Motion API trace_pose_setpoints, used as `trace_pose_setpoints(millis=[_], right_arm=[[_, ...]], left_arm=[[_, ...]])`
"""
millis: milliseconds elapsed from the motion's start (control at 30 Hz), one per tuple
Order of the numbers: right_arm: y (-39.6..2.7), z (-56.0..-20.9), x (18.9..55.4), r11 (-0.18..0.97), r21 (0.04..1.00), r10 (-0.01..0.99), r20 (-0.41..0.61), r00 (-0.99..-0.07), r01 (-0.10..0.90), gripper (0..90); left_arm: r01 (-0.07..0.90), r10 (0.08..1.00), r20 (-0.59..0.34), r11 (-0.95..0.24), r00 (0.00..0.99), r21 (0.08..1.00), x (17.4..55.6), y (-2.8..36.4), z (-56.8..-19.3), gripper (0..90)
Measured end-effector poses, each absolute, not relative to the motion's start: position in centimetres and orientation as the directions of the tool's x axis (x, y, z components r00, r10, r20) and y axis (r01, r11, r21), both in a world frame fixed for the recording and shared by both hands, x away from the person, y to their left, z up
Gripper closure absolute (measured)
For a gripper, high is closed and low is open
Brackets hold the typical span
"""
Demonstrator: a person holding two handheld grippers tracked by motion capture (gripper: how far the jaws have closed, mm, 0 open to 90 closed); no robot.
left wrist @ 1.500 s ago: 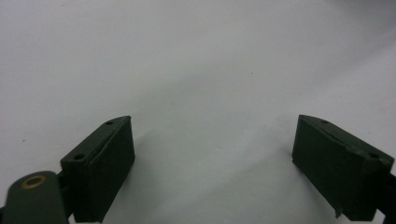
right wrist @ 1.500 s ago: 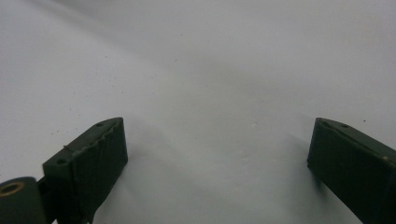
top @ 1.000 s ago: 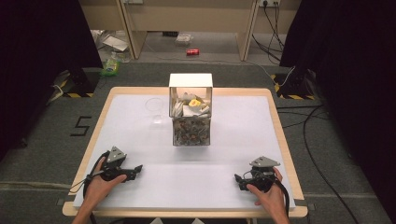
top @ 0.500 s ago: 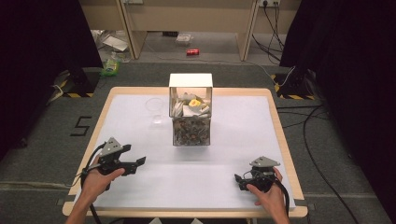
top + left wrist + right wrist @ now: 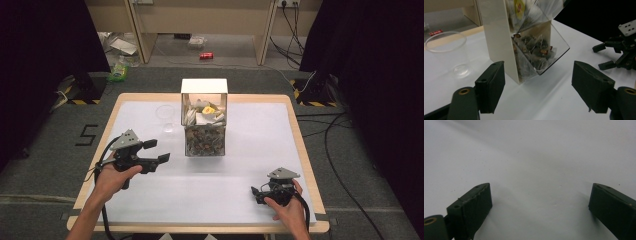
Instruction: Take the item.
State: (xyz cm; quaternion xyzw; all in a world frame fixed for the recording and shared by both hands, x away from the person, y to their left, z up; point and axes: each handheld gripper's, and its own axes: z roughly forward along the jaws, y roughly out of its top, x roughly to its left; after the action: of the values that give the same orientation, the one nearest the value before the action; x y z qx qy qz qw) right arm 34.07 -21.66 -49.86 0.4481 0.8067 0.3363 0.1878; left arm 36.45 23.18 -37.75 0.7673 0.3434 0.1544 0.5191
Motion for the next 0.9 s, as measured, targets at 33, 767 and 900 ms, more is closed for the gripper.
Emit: trace_pose_setpoints(millis=[33,767,900], right_arm=[[-21.7,-49.9,34.1,0.372,0.711,0.849,-0.001,-0.528,0.597,5.4],[-21.7,-49.9,34.1,0.375,0.711,0.848,-0.004,-0.53,0.595,5.3],[-21.7,-49.9,34.1,0.374,0.711,0.848,-0.003,-0.529,0.596,5.2]], left_arm=[[0.36,0.684,-0.115,-0.227,0.72,0.905,36.5,23.0,-37.5,27.8],[0.291,0.619,-0.09,-0.231,0.78,0.928,38.6,19.1,-31.6,38.6],[0.293,0.615,-0.093,-0.232,0.783,0.928,39.3,18.5,-31.1,40.4]])
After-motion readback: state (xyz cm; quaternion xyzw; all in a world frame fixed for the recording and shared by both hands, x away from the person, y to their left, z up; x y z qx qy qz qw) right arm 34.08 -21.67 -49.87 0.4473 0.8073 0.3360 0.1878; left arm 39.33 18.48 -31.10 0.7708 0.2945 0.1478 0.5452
